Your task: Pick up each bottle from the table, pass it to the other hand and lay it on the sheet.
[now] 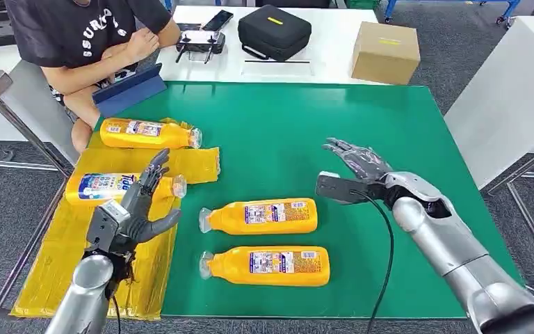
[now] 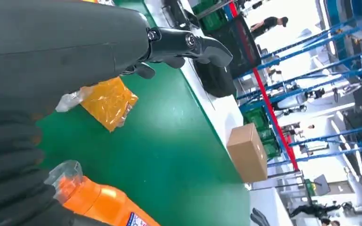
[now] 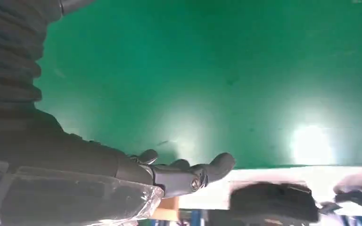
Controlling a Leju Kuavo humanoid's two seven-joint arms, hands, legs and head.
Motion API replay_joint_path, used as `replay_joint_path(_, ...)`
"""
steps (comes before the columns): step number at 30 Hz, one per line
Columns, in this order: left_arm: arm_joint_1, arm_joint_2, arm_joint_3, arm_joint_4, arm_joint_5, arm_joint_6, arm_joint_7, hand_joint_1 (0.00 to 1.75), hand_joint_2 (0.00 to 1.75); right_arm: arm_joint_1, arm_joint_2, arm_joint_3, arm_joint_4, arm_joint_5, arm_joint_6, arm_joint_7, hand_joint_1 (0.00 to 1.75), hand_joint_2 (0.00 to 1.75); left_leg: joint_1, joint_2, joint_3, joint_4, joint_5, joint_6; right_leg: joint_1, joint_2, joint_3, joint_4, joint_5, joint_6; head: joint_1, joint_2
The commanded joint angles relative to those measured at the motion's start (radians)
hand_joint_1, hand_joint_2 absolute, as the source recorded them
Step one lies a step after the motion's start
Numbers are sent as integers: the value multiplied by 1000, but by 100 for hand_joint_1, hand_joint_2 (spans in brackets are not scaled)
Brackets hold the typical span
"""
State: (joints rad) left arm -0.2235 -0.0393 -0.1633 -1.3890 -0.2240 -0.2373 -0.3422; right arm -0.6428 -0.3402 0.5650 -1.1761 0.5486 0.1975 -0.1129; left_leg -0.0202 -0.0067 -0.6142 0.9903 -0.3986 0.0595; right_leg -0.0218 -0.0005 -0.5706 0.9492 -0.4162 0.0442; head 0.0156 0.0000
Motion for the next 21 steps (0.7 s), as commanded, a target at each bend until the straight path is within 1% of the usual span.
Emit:
replay_joint_path(1,-18,9,3,33,5,5,9,0,175,-10,54,62,24,-2,-27,0,0,175,1,2,5,0,-2,-5,1,2,5,-1,-1,-3,0,0)
replay_joint_path(2,-18,9,2,33,5,5,9,0,175,-10,51,61,24,-3,-26,-1,0,175,1,1,2,-1,-1,-3,0,1,2,-1,0,-2,0,0)
replay_joint_path(3,-17,9,4,31,7,8,10,0,175,-7,51,58,17,4,-37,-5,0,175,1,2,5,0,-2,-5,1,1,5,0,-2,-3,0,0)
replay_joint_path(4,-12,8,6,27,10,13,12,0,175,14,62,59,1,25,-67,-15,0,175,1,1,4,0,-2,-4,1,1,4,-1,-1,-2,0,0)
replay_joint_path(5,-8,7,9,21,13,18,15,0,175,30,75,63,-13,35,-79,-17,0,175,1,2,7,0,-3,-6,1,2,6,0,-3,-4,0,0)
replay_joint_path(7,-9,5,14,14,16,28,24,0,175,40,103,92,-26,69,-100,-7,0,175,2,2,5,-1,-2,-4,1,2,4,-1,-1,-3,0,0)
replay_joint_path(8,-8,3,17,7,17,33,32,0,175,44,119,101,-29,78,-107,-2,0,175,2,4,7,0,-4,-6,2,3,7,-1,-2,-4,0,0)
replay_joint_path(9,-6,2,19,3,17,35,37,0,175,49,130,111,-31,88,-113,3,0,175,1,3,5,-1,-2,-4,1,3,4,-1,-1,-3,0,0)
replay_joint_path(10,-3,1,21,-3,18,36,40,0,175,51,133,117,-34,93,-116,7,0,175,1,3,3,-1,-1,-3,1,3,2,-1,0,-2,0,0)
replay_joint_path(11,3,1,21,-8,18,37,42,0,175,56,135,124,-36,95,-116,8,0,175,2,4,5,0,-3,-5,1,4,5,-1,-2,-3,0,0)
replay_joint_path(12,6,0,22,-13,17,39,45,0,175,58,133,129,-37,97,-116,8,0,175,1,3,3,0,-1,-3,1,2,2,-1,-1,-2,0,0)
replay_joint_path(13,10,1,24,-15,17,40,47,0,175,60,134,135,-34,98,-115,8,0,175,2,4,6,0,-3,-5,1,3,5,-1,-2,-3,0,0)
replay_joint_path(14,12,0,25,-15,16,41,50,0,175,57,136,141,-27,98,-114,8,0,175,1,2,3,-1,-1,-3,1,1,3,-1,-1,-2,0,0)
replay_joint_path(15,11,0,27,-12,16,43,52,0,175,52,139,145,-18,99,-114,10,0,175,2,2,6,0,-3,-5,1,2,5,-1,-2,-3,0,0)
replay_joint_path(17,10,-1,28,-11,16,45,54,0,175,40,150,151,-2,102,-113,13,0,175,2,3,6,0,-3,-5,1,3,6,-1,-2,-3,0,0)
replay_joint_path(19,11,-5,35,-12,22,48,59,0,175,20,168,166,39,103,-111,12,0,175,1,2,2,0,-1,-3,0,2,2,0,0,-2,0,0)
replay_joint_path(20,11,-5,37,-14,24,47,59,0,175,14,171,173,49,107,-112,15,0,175,1,4,5,0,-3,-5,1,4,4,0,-1,-3,0,0)
replay_joint_path(21,14,-7,40,-21,25,47,59,0,175,2,177,193,71,129,-121,28,0,175,1,3,3,0,-2,-3,1,3,3,0,-1,-2,0,0)
